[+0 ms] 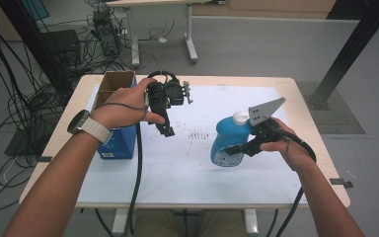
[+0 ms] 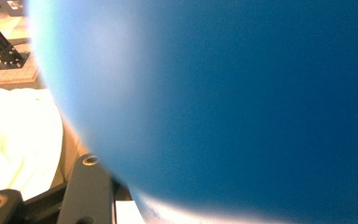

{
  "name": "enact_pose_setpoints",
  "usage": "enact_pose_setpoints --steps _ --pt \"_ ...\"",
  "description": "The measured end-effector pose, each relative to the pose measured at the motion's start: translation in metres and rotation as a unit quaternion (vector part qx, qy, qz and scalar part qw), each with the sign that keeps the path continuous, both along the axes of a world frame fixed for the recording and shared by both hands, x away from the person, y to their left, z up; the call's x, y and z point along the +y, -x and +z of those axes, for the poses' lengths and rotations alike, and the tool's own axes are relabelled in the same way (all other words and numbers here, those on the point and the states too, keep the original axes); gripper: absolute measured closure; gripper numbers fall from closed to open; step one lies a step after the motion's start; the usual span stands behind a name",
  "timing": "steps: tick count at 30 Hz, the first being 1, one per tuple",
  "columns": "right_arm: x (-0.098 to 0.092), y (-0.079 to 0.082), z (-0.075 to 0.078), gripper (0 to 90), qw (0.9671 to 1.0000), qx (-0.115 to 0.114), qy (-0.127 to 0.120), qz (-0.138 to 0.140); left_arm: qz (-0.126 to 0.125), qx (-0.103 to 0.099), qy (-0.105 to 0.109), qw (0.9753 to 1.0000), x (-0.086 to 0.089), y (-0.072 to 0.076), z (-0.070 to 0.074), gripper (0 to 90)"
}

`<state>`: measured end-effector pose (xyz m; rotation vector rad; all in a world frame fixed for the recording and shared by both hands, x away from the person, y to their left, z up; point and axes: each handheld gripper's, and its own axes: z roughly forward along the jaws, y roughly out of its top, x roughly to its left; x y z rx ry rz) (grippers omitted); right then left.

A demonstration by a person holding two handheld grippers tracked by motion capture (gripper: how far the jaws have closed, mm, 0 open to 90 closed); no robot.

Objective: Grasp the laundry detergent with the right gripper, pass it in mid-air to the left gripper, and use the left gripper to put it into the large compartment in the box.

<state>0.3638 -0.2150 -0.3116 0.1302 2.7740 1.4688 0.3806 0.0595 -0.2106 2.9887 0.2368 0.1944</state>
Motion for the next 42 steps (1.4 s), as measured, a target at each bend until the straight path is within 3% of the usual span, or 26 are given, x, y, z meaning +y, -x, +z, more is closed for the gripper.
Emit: enact_pose_setpoints --steps 18,30,42 --pt "0.037 -0.009 0.033 43.3 0.9991 -0.013 0.03 0.028 -0.012 0.002 -0.016 0.9998 -0.005 0.014 0.036 10.9" --pt "0.056 -0.011 0.039 43.3 0.9987 -0.008 0.037 0.034 -0.02 0.004 -0.03 0.9994 -0.01 0.018 0.054 9.3" --pt "0.07 -0.011 0.035 43.5 0.9988 0.0 0.035 0.033 -0.038 0.01 -0.038 0.9985 -0.023 0.022 0.061 8.3"
